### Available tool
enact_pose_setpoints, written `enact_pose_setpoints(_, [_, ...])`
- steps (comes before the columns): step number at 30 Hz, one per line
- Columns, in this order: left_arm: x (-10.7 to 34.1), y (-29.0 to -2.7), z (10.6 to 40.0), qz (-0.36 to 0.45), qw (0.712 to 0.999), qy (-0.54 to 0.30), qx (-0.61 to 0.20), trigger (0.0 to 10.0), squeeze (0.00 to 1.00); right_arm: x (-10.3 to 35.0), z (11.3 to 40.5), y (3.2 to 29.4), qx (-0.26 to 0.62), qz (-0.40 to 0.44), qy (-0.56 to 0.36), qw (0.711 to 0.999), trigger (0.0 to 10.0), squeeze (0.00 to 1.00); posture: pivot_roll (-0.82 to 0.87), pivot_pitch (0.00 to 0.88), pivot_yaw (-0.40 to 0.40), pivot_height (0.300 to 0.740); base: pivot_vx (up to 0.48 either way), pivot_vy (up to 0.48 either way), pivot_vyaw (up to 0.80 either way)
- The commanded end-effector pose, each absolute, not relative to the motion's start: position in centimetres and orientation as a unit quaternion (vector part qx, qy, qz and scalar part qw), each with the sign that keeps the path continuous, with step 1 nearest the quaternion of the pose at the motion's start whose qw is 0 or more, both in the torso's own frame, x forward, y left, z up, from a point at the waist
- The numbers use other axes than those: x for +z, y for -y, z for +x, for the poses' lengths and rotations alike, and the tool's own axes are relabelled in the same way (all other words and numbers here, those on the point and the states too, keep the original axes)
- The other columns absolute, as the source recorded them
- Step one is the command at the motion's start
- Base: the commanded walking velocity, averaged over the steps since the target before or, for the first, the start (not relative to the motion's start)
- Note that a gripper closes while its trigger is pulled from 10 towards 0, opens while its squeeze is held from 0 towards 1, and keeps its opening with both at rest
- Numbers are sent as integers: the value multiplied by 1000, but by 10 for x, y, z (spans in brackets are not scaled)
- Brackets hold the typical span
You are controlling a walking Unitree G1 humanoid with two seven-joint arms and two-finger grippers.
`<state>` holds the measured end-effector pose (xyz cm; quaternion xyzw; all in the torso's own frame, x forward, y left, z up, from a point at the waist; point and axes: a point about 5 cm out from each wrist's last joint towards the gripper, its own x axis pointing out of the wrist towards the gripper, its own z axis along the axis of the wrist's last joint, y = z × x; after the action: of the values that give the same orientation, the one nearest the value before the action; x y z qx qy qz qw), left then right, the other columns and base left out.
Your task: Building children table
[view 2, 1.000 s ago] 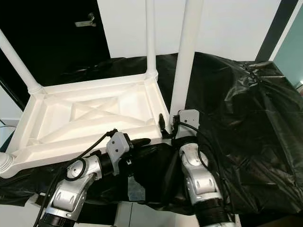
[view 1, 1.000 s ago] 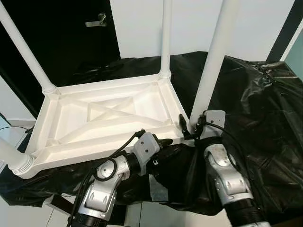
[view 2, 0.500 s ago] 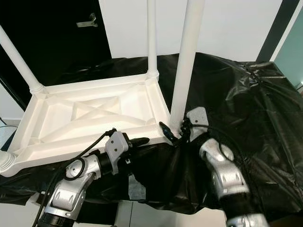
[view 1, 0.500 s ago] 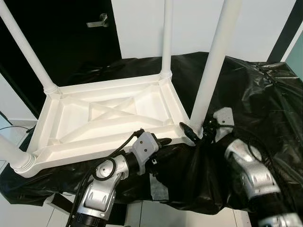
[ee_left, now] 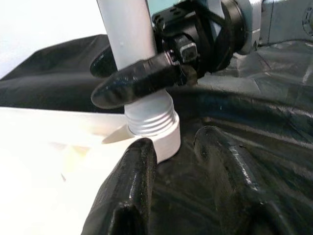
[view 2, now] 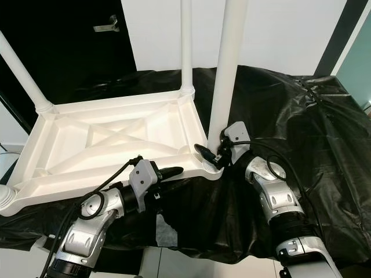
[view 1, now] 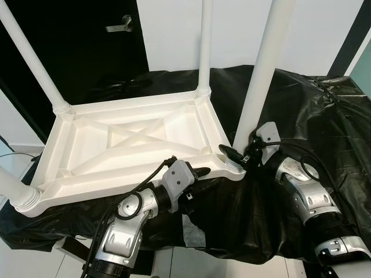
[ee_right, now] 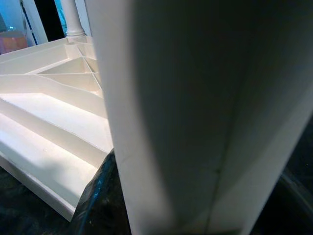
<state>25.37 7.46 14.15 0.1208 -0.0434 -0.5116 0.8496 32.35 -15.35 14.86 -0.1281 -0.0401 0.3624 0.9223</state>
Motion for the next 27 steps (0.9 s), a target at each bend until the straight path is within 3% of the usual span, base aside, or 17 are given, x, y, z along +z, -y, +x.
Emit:
enact_pose_setpoints(1, [144, -77, 257, 119, 880, 54, -457, 10000, 0, 136, 318, 146, 387, -137, 14, 911, 0, 0, 53, 0, -16, 740, 0, 0, 0])
enact_pose_setpoints(6, [142, -77, 255, 117, 880, 50, -458, 10000, 0, 131, 316, 145, 364, -136, 12, 922, 0, 0, 54, 0, -19, 740, 0, 0, 0])
enact_pose_setpoints(8, [141, -78, 253, 118, 879, 48, -460, 10000, 0, 128, 312, 139, 315, -130, 25, 940, 10000, 0, 49, 0, -13, 740, 0, 0, 0])
enact_pose_setpoints(14, [141, -79, 253, 119, 878, 49, -461, 10000, 0, 127, 306, 129, 244, -95, 38, 964, 10000, 0, 45, 0, -6, 740, 0, 0, 0])
enact_pose_setpoints(17, [141, -82, 256, 125, 880, 50, -455, 10000, 0, 126, 302, 125, 169, -66, 38, 983, 10000, 0, 40, 0, 1, 740, 0, 0, 0])
enact_pose_setpoints(23, [142, -86, 257, 131, 882, 52, -449, 10000, 0, 124, 297, 116, 73, -23, 33, 997, 10000, 0, 38, 0, 11, 740, 0, 0, 0])
enact_pose_setpoints(27, [142, -85, 257, 127, 882, 53, -451, 10000, 0, 125, 297, 106, 70, -12, 22, 997, 10000, 0, 31, 0, 19, 740, 0, 0, 0])
